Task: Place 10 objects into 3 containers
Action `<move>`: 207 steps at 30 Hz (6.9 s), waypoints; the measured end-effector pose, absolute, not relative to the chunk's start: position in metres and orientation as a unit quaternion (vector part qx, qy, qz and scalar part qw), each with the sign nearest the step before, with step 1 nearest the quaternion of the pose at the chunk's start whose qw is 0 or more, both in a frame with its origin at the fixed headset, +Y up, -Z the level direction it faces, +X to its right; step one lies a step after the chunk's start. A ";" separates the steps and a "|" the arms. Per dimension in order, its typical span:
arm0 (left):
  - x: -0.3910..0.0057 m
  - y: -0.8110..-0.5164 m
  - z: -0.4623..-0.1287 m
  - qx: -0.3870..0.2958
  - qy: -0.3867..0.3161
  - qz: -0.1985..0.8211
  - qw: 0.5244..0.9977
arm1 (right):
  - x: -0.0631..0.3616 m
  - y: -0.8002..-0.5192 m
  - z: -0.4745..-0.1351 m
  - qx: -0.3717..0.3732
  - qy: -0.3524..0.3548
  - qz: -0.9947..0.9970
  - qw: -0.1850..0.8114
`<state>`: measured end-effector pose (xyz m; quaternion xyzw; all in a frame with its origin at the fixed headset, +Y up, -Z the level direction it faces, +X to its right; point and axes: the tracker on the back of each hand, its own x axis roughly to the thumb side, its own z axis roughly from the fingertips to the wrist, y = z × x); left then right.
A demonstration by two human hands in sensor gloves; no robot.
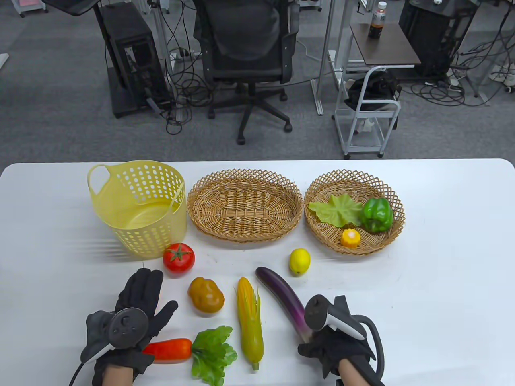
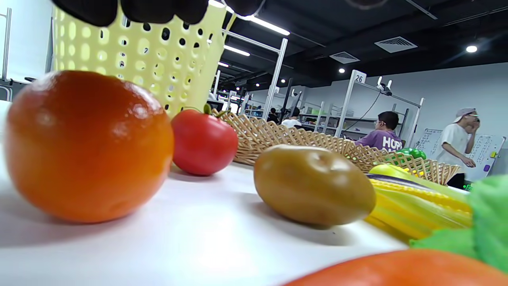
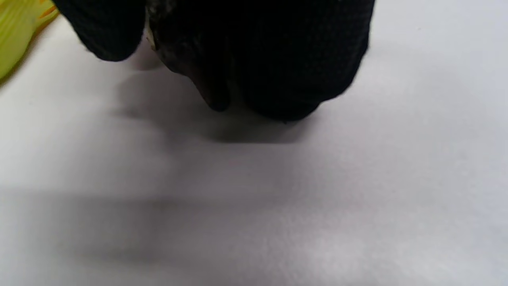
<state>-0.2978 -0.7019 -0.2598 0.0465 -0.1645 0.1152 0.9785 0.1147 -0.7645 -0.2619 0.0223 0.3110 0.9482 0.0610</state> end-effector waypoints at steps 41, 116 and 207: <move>-0.306 -0.706 -0.264 0.057 -0.133 0.103 0.984 | 0.054 -0.634 -0.439 -0.044 0.063 0.996 0.036; -0.313 -0.716 -0.271 0.026 -0.123 0.108 0.986 | 0.122 -0.694 -0.393 0.047 0.052 0.987 0.147; -0.249 -0.730 -0.267 -0.312 -0.148 -0.122 0.930 | 0.239 -0.738 -0.302 0.019 0.258 0.918 0.300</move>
